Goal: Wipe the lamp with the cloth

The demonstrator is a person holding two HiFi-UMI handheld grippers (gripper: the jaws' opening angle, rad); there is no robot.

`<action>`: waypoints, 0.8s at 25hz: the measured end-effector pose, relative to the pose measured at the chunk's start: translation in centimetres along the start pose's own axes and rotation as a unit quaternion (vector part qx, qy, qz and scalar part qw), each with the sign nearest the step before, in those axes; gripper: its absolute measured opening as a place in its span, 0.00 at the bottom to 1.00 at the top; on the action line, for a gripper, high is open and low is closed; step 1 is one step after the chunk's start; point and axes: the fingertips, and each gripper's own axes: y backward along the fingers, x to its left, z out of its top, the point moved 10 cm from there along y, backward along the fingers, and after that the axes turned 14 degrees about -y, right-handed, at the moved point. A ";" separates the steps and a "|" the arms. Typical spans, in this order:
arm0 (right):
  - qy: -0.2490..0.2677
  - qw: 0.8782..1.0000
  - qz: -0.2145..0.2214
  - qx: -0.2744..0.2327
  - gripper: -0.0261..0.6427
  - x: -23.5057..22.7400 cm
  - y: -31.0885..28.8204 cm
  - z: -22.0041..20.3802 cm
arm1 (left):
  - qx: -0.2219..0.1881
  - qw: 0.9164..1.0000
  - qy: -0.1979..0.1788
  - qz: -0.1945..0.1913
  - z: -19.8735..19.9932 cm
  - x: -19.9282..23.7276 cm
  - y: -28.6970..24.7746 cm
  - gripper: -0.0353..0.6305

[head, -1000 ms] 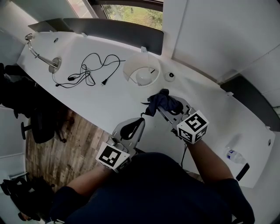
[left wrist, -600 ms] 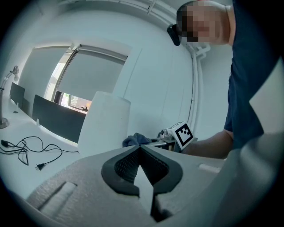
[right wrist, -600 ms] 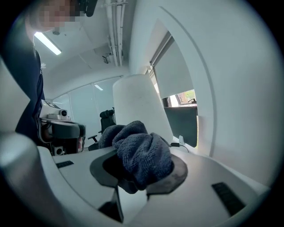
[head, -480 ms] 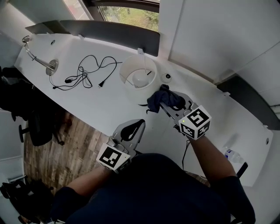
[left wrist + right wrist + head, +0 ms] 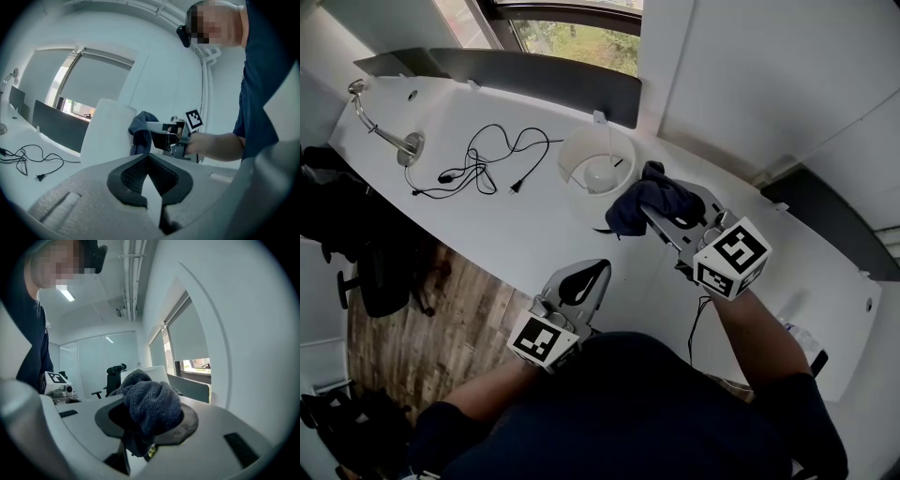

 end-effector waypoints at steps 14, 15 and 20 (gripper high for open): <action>0.013 0.998 0.004 -0.060 0.23 -3.0 -0.6 2.6 | 0.021 1.000 0.001 0.004 -0.6 0.0 -0.6 0.06; 0.009 0.998 0.000 -0.058 0.23 -3.3 -0.6 2.2 | 0.024 1.000 0.002 0.005 -0.7 0.1 -0.7 0.06; -0.018 0.999 -0.027 -0.031 0.23 -5.5 -1.0 -0.7 | 0.036 0.999 0.004 0.007 -1.3 0.2 -1.1 0.06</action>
